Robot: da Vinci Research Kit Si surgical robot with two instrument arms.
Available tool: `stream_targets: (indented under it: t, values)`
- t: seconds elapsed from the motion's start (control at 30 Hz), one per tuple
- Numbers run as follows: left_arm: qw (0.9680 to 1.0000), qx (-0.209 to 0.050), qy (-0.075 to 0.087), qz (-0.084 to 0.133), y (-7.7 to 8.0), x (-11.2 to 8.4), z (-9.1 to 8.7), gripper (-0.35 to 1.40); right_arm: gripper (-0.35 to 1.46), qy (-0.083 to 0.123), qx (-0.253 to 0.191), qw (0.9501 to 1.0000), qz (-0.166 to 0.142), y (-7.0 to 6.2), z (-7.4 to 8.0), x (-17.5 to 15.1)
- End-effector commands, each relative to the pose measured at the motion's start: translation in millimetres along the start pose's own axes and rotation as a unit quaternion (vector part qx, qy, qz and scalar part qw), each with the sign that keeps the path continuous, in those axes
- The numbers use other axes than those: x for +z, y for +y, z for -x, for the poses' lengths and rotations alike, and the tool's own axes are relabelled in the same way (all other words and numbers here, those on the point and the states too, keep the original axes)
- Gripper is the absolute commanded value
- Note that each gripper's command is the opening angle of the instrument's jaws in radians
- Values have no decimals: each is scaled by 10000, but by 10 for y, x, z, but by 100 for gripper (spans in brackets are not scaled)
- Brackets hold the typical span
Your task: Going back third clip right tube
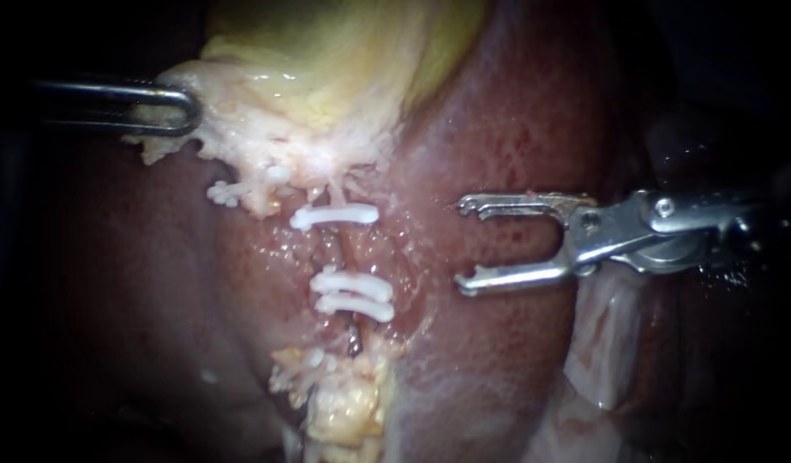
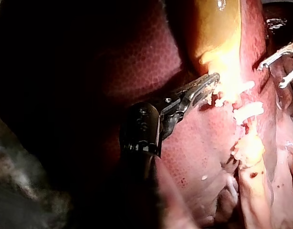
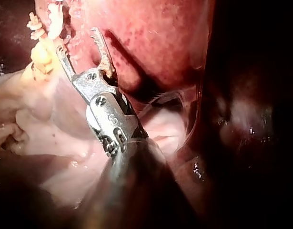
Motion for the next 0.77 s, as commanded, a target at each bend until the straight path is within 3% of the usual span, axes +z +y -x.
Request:
stream_targets:
  t: [0.03,0.1,0.47,0.77]
  values:
    - [10000,12,4,-12,-1,4,3,-35,50,0,-2,10000,-3,0,0,0]
    - [10000,32,31,-48,-3,13,9,-35,50,0,-5,10000,-6,0,0,-1]
    - [9998,140,-145,47,-18,67,44,-35,50,0,-9,10000,-13,-2,1,-2]
    - [9998,149,-152,67,-24,67,45,-35,50,0,-10,10000,-15,-6,-1,-2]
